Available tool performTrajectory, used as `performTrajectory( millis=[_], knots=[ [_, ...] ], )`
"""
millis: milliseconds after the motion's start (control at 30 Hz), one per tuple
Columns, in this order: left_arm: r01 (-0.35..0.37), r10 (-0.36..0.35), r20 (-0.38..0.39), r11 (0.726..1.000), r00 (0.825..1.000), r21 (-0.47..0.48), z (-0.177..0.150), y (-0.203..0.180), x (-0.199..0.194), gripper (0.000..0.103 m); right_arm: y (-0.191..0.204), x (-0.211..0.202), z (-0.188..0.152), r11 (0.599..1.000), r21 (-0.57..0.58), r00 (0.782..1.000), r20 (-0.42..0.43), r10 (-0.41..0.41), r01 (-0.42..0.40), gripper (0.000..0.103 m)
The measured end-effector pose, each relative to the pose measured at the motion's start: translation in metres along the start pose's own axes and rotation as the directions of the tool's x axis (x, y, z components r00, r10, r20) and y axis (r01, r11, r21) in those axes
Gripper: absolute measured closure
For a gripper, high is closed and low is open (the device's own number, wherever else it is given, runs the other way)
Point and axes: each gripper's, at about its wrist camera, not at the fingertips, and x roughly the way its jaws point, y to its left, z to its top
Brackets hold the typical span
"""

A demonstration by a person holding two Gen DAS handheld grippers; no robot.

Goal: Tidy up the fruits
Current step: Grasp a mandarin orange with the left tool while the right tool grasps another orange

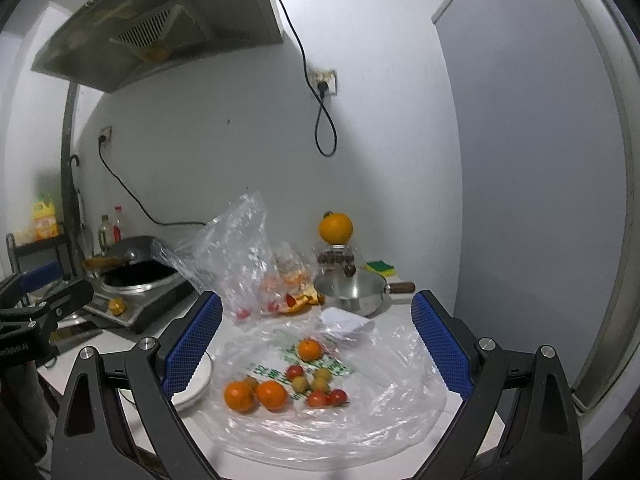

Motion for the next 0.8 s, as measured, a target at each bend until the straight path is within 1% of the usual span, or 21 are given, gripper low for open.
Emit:
performTrajectory(
  millis=[167,400,500,600,667,733,767,800],
  knots=[
    [0.010,-0.007,-0.072,0.999,0.997,0.042,-0.012,-0.019,0.032,0.008,-0.017,0.021,-0.012,1.000,-0.001,0.999,-0.049,0.001,-0.001,0.006],
    [0.035,-0.018,-0.177,0.994,0.984,0.099,-0.031,-0.042,0.076,0.008,-0.036,0.050,-0.030,1.000,0.006,0.993,-0.117,0.021,-0.021,0.006],
    [0.045,-0.018,-0.228,0.992,0.974,0.114,-0.042,-0.051,0.093,0.009,-0.041,0.061,-0.037,0.999,0.008,0.988,-0.148,0.038,-0.037,0.006],
    [0.063,-0.024,-0.281,0.989,0.959,0.130,-0.053,-0.060,0.109,0.009,-0.045,0.073,-0.044,0.999,0.010,0.983,-0.176,0.053,-0.052,0.007],
    [0.080,-0.034,-0.305,0.987,0.952,0.137,-0.058,-0.063,0.116,0.009,-0.049,0.080,-0.050,0.998,0.020,0.979,-0.192,0.064,-0.061,0.010],
    [0.106,-0.062,-0.330,0.987,0.942,0.118,-0.063,-0.066,0.124,0.009,-0.052,0.088,-0.054,0.997,0.026,0.976,-0.205,0.072,-0.068,0.012],
    [0.112,-0.068,-0.339,0.987,0.938,0.114,-0.065,-0.067,0.126,0.015,-0.053,0.091,-0.057,0.997,0.030,0.975,-0.211,0.076,-0.072,0.012],
    [0.118,-0.071,-0.352,0.986,0.933,0.116,-0.068,-0.069,0.130,0.018,-0.055,0.095,-0.061,0.996,0.033,0.972,-0.220,0.085,-0.080,0.012]
  ],
)
